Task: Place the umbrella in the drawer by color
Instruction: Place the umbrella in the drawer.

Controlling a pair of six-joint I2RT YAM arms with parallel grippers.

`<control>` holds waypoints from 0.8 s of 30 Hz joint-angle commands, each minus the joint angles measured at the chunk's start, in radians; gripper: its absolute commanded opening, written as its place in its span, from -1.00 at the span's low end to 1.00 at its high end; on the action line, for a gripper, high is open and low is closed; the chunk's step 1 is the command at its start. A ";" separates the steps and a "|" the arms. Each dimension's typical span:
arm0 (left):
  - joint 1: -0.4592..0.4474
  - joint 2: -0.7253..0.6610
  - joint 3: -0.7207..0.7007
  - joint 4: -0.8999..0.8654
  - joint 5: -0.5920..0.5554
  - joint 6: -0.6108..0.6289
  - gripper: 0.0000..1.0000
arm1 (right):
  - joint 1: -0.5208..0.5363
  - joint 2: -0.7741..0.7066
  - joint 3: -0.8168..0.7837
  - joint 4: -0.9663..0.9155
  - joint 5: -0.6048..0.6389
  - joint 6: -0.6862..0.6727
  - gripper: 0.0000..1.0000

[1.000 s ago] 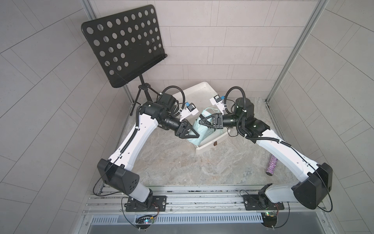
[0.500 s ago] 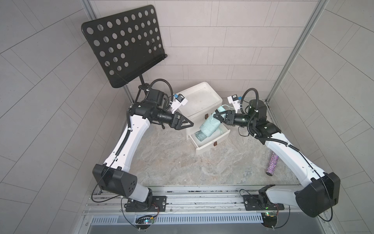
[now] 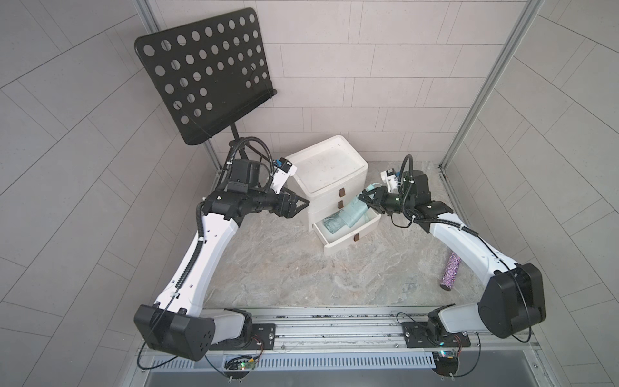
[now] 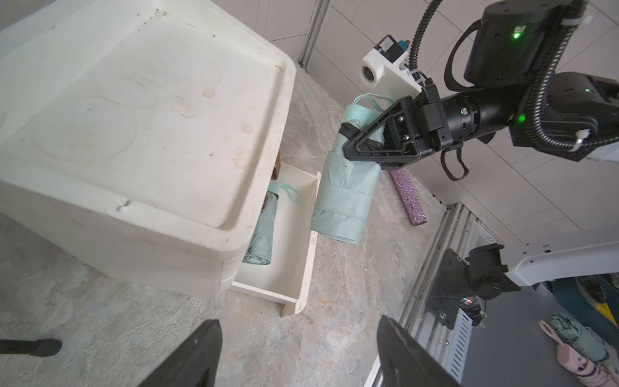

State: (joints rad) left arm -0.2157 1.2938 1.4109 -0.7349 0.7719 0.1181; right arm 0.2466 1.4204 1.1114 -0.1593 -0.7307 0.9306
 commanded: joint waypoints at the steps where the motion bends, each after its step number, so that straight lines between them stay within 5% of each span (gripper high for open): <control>1: -0.001 -0.016 -0.031 0.081 -0.043 -0.020 0.59 | -0.001 0.039 0.005 0.041 0.028 0.049 -0.47; 24: -0.007 -0.008 -0.100 0.157 -0.020 -0.074 0.59 | 0.062 0.337 -0.023 0.231 0.055 0.179 -0.48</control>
State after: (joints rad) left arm -0.2165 1.2976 1.3205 -0.6022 0.7425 0.0517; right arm 0.3073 1.7645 1.0950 0.0021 -0.6807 1.0760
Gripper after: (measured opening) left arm 0.795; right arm 0.300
